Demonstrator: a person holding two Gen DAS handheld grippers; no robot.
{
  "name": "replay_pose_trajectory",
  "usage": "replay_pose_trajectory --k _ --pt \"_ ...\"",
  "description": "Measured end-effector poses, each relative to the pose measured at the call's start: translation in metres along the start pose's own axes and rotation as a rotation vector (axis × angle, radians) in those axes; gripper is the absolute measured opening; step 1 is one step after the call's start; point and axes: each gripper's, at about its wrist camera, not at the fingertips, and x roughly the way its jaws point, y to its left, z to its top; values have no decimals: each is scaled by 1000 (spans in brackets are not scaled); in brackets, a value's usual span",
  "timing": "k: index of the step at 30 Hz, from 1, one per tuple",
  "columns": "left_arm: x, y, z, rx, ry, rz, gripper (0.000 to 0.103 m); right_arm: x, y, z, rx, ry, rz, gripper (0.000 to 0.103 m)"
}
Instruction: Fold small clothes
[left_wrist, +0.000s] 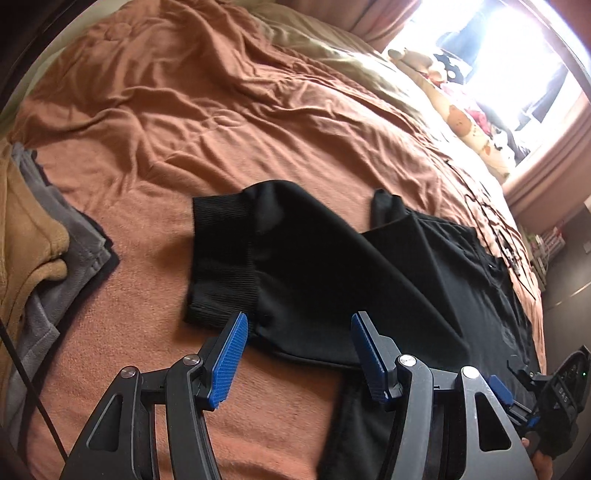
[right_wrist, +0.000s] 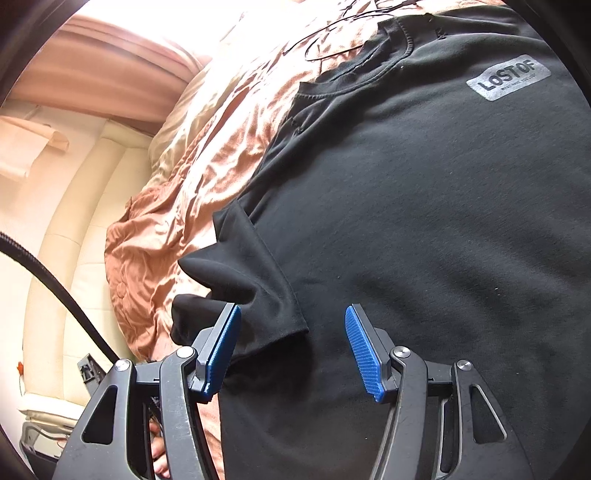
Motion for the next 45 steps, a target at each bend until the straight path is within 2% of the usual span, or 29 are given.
replay_pose_trajectory --k 6,9,10,11,12,13,15,16,24,31,33,34,35,37,45 --pt "16 26 1 -20 -12 119 60 49 32 -16 -86 64 -6 57" --pt "26 37 0 -35 4 149 60 73 39 -23 -90 97 -19 56" --pt "29 40 -1 -43 10 140 60 80 39 -24 -90 101 -24 44" --pt "33 42 -1 -49 15 121 60 85 40 -26 -89 108 -26 27" --pt "35 42 0 -46 13 113 55 89 40 -25 -86 111 -32 22" --pt "36 41 0 -41 7 112 34 91 39 -23 -85 107 -36 13" --pt "35 39 2 -47 17 88 13 93 39 -19 -87 105 -28 7" --pt "34 36 4 -49 16 70 12 93 39 -17 -85 107 -23 6" --pt "-10 -12 20 23 -72 -21 11 84 37 -2 -33 89 -35 7" --pt "-50 -91 41 126 -132 -139 11 57 31 12 5 10 7 10" --pt "-60 -116 43 165 -142 -168 11 50 28 15 19 -14 20 14" --pt "-63 -128 44 184 -145 -182 10 46 27 15 26 -26 20 22" --pt "-67 -140 44 201 -146 -196 10 43 25 16 32 -37 23 35" --pt "-72 -164 43 238 -148 -222 10 36 23 17 44 -66 28 54" --pt "-77 -240 32 341 -130 -320 10 8 1 17 145 -153 56 56"
